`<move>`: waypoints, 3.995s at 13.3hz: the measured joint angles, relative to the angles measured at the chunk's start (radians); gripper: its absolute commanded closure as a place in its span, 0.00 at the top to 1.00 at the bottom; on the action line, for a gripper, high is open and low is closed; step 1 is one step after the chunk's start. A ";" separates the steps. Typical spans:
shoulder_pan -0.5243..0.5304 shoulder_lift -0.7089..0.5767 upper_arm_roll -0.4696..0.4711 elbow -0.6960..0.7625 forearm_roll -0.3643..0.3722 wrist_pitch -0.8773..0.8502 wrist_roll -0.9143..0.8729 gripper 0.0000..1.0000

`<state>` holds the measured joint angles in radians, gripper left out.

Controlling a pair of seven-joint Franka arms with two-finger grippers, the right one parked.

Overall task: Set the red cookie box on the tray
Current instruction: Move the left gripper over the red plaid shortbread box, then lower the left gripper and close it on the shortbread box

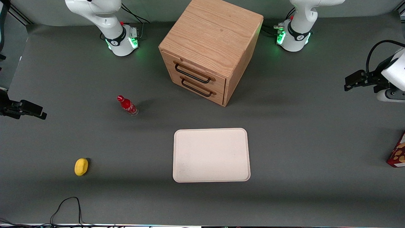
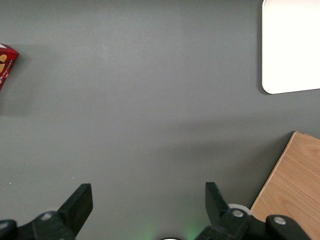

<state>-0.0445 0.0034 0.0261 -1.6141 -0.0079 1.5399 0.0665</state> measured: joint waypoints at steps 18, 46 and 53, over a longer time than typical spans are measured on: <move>0.186 0.117 0.014 0.097 0.042 0.032 0.231 1.00; 0.663 0.627 0.009 0.442 0.037 0.274 1.380 1.00; 0.664 0.764 0.007 0.442 0.037 0.376 1.380 1.00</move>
<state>0.6194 0.7678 0.0334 -1.1717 0.0295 1.9154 1.4467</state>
